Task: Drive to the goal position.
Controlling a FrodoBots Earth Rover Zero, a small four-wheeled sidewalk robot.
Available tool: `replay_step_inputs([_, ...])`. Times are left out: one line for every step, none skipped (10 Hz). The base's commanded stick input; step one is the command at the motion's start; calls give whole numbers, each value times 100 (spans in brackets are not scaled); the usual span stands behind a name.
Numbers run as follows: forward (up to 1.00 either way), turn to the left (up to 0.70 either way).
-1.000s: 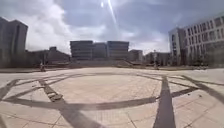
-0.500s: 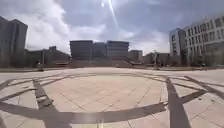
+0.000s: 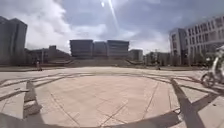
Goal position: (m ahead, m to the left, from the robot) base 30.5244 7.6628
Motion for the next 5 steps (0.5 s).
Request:
replay_step_inputs([70,0])
replay_step_inputs([70,0])
replay_step_inputs([70,0])
replay_step_inputs([70,3])
replay_step_inputs([70,7])
